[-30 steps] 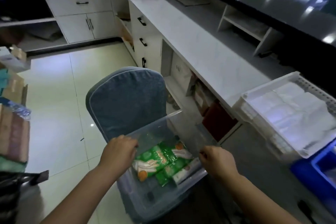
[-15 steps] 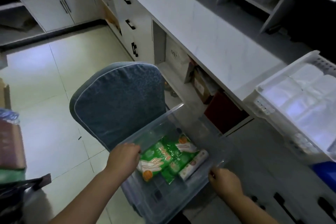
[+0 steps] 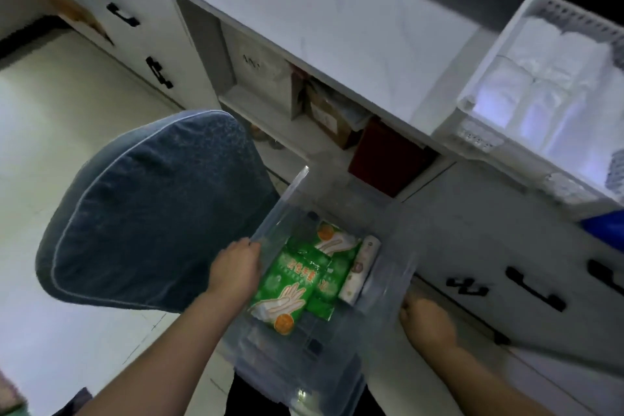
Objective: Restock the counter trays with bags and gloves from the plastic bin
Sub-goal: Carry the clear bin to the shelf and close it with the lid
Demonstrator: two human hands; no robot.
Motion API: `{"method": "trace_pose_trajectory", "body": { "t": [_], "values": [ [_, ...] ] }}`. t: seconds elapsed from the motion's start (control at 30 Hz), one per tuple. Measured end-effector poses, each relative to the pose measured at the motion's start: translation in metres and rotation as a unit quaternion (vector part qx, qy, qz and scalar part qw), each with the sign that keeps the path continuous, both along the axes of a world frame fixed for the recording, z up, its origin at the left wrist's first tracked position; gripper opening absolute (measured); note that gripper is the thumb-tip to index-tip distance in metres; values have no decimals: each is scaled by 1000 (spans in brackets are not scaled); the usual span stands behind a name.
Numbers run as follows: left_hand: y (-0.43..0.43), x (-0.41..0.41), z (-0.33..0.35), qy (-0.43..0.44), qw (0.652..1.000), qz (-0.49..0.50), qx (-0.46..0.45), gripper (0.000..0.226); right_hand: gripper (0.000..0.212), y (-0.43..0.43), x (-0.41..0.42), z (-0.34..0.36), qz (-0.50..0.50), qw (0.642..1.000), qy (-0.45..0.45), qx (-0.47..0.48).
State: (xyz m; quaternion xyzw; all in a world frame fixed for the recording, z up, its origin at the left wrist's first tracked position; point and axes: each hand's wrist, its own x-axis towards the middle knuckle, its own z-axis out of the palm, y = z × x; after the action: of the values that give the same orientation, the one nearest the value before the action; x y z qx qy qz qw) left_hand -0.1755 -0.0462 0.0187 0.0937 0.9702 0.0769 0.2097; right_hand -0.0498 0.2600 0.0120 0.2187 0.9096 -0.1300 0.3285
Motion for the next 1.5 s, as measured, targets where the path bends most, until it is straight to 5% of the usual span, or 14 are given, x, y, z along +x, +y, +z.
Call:
{"method": "trace_pose_trajectory", "body": {
  "t": [0.23, 0.5, 0.93, 1.33, 1.5],
  "values": [
    [-17, -35, -33, -60, 997, -34, 46, 37, 24, -48, 11, -19, -301, 952, 14, -60],
    [-24, -59, -49, -145, 986, -56, 59, 29, 25, -77, 21, -33, -487, 861, 63, -132],
    [34, -25, -24, -157, 975, -150, 39, 20, 8, -75, 127, -2, -578, 800, 113, -111],
    [167, 145, 28, -120, 912, -392, 7, 23, 19, -58, 351, 59, -717, 665, 202, -48],
    [216, 230, 58, -79, 897, -435, 9, 19, 9, -38, 443, 71, -742, 625, 240, -47]
  ]
}}
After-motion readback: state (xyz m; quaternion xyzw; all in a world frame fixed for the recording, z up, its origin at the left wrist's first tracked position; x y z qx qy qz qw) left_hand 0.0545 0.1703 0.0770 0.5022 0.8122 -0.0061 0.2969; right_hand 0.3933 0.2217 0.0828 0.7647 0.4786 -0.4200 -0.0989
